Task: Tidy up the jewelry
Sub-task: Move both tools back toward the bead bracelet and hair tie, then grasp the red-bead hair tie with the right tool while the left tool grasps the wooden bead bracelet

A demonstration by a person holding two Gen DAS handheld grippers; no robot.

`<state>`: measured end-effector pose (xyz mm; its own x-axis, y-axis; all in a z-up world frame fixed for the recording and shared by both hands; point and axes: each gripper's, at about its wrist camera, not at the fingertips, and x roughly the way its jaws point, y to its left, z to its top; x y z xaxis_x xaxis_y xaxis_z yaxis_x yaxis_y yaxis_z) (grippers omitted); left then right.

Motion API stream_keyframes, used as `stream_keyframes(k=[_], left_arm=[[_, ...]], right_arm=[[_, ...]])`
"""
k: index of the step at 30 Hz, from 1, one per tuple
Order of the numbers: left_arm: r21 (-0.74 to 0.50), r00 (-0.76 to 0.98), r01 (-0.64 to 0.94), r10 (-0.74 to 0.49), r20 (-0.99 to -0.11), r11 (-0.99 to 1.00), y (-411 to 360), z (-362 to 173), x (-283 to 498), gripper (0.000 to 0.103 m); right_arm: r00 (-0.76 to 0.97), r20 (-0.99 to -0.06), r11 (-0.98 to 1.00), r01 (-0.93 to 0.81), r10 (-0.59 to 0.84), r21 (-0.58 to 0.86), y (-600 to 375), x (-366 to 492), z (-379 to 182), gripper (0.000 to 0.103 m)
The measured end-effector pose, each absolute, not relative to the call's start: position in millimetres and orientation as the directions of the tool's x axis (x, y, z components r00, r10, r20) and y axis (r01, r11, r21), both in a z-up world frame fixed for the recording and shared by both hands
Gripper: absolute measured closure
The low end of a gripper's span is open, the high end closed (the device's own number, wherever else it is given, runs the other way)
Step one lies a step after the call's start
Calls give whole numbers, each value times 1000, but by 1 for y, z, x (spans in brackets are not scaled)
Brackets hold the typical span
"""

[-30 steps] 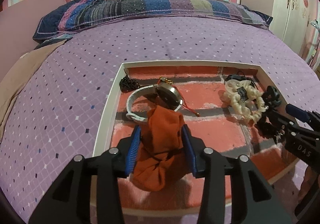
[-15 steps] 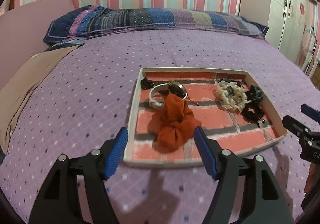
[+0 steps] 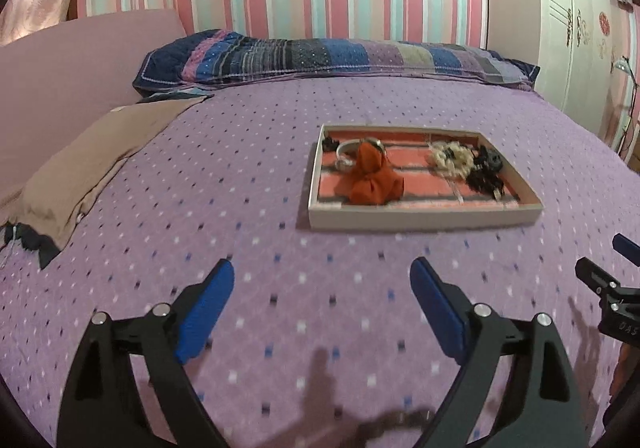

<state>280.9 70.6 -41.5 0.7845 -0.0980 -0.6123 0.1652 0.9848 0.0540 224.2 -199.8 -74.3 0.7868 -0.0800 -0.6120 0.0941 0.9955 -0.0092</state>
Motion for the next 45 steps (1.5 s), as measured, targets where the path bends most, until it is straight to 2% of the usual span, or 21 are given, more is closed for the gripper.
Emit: stream_keyframes(k=[12, 25, 29, 33, 35, 37, 40, 42, 44, 45], left_arm=[[56, 746, 159, -83, -660, 986, 77, -85, 203, 15], [-9, 700, 169, -127, -702, 986, 81, -116, 185, 15], [-14, 689, 176, -134, -712, 984, 79, -123, 190, 15], [-6, 686, 190, -137, -715, 982, 74, -125, 194, 16], [-9, 684, 203, -148, -714, 979, 72, -124, 195, 27], [-12, 683, 212, -157, -714, 977, 71, -124, 196, 42], [-18, 681, 224, -170, -712, 974, 71, -124, 195, 56], [-17, 681, 231, -174, -711, 973, 71, -124, 195, 62], [-14, 681, 236, -176, -711, 972, 71, -124, 195, 69], [-12, 681, 236, -174, -712, 972, 70, -124, 196, 75]], right_arm=[[767, -638, 996, 93, -73, -1, -179, 148, -106, 4], [740, -662, 993, 96, -119, -71, -165, 119, -136, 5], [721, -686, 994, 98, -102, -44, -170, 124, -141, 21], [711, -698, 995, 95, -87, -27, -172, 126, -145, 30], [713, -696, 996, 89, -80, -24, -172, 126, -144, 40], [713, -697, 996, 84, -76, -22, -171, 127, -145, 46], [717, -694, 997, 78, -66, -15, -170, 126, -144, 60], [718, -693, 997, 76, -65, -15, -170, 126, -144, 67], [719, -692, 997, 74, -67, -20, -169, 125, -144, 79], [719, -692, 997, 72, -68, -23, -168, 125, -144, 83]])
